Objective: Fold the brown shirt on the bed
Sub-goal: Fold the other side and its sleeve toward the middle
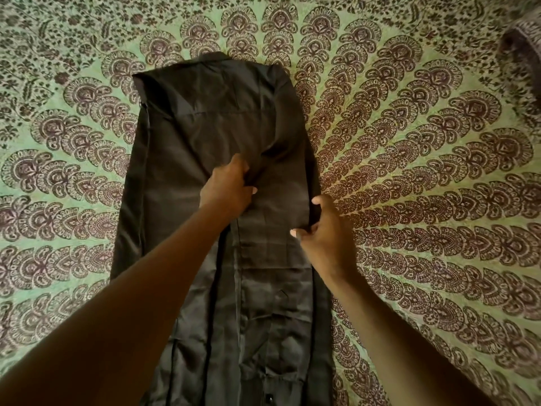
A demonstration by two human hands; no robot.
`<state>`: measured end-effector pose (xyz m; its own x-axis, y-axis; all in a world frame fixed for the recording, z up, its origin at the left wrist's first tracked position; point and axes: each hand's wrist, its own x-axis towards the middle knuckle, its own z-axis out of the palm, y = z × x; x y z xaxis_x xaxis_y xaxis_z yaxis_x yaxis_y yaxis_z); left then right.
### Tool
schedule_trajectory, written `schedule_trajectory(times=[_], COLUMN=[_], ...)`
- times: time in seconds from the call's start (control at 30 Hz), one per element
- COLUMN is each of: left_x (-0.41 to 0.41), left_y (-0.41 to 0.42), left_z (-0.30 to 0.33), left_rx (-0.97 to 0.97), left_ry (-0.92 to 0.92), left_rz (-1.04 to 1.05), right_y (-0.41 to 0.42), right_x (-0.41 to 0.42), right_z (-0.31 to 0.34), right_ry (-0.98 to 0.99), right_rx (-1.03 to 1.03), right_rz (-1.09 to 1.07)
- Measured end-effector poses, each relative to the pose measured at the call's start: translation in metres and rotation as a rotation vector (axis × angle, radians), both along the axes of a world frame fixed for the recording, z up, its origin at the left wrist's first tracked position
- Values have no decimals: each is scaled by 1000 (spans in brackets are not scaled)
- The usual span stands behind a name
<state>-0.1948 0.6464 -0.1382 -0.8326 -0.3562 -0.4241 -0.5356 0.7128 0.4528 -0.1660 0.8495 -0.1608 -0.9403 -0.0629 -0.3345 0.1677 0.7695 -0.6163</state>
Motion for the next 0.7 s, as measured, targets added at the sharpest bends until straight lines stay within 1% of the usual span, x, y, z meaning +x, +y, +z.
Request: schedule_trajectory(times=[0.1,0.23,0.3,0.37,0.43,0.47,0.53,0.6,0.7], left_x=[23,39,42,47,54,61,80,105,150], left_y=[6,6,6,7,10,13,19,26,35], left_z=[-3,-7,-8,-10,-11,-10,-8,-8,-7], left_rx=[-21,8,4,-50,-172,-204,-170,-101,-50], left_ry=[11,35,73,114,167,211,257,228,120], left_rz=[-3,9,-7,-64,-142,-161,-162,-175,-231], right_y=[4,14,16,17,20,21,22,22,22], right_x=[21,35,39,44,49,53,64,77,101], right_z=[-3,-4,-2,2,3,3,6,10,14], right_ry=[-27,-31,-37,-36,-26,-31,-44,-46,-42], right_rx=[19,-12,-35,-29,-24,-31,-37,-17,3], right_rz=[25,-37,-30,-32,-35,-37,-37,-17,12])
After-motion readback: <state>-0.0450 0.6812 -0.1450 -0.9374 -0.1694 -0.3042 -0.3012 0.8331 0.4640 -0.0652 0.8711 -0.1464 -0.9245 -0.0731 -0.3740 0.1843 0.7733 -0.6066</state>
